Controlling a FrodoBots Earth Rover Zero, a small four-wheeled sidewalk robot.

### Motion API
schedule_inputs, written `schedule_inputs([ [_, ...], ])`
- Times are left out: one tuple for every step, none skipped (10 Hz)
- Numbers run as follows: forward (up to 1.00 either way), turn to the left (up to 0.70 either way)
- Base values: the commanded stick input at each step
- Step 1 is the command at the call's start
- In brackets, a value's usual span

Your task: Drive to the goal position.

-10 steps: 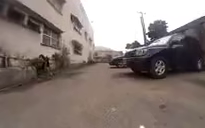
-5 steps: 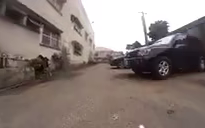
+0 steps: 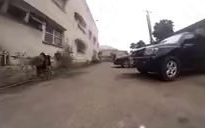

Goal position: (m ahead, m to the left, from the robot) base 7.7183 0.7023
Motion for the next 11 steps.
schedule_inputs([
  [0.30, 0.00],
  [0.30, 0.00],
  [0.30, 0.00],
  [0.30, 0.00],
  [0.30, 0.00],
  [0.30, 0.00],
  [0.30, 0.00],
  [0.30, 0.00],
  [0.30, 0.00],
  [0.30, 0.00],
  [0.30, 0.00],
])
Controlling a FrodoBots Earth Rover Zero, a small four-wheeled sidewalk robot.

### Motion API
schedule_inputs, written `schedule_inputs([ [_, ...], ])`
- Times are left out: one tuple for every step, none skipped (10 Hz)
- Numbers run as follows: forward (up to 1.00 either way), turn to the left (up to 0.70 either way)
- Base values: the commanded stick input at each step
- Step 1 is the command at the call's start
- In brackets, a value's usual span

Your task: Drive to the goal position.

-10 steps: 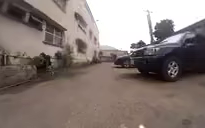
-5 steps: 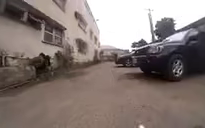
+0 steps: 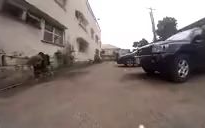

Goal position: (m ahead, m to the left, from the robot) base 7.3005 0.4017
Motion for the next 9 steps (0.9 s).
schedule_inputs([
  [0.30, 0.00],
  [0.30, 0.00],
  [0.30, 0.00],
  [0.30, 0.00],
  [0.30, 0.00],
  [0.30, 0.00],
  [0.30, 0.00],
  [0.30, 0.00],
  [0.30, 0.00],
])
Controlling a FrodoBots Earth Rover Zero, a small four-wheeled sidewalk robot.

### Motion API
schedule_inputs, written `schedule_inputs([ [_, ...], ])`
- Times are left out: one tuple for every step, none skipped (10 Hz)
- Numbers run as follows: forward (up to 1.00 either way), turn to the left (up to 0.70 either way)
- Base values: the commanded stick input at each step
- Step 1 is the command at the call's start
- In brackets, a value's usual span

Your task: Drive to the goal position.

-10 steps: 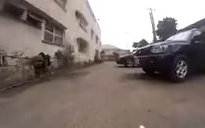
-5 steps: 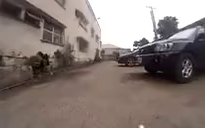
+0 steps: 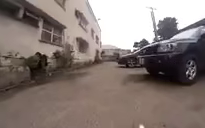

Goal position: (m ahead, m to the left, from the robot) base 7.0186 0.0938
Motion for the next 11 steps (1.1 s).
schedule_inputs([
  [0.30, 0.00],
  [0.30, 0.00],
  [0.30, 0.00],
  [0.30, 0.00],
  [0.30, 0.00],
  [0.30, 0.00],
  [0.30, 0.00],
  [0.30, 0.00],
  [0.30, 0.00],
  [0.30, 0.00],
  [0.30, 0.00],
])
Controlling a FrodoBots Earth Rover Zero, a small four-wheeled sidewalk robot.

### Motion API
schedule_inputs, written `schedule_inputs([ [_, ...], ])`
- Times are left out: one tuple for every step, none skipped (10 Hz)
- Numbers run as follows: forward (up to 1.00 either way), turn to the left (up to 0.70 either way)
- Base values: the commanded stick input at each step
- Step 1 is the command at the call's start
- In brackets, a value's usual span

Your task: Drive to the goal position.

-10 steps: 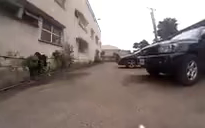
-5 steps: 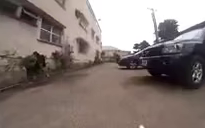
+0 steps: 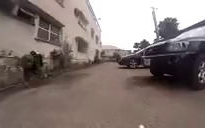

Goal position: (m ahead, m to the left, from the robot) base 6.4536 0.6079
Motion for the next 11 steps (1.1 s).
schedule_inputs([
  [0.30, 0.00],
  [0.30, 0.00],
  [0.30, 0.00],
  [0.30, 0.00],
  [0.30, 0.00],
  [0.30, 0.00],
  [0.30, 0.00],
  [0.30, 0.00],
  [0.30, 0.00],
  [0.30, 0.00],
  [0.30, 0.00],
])
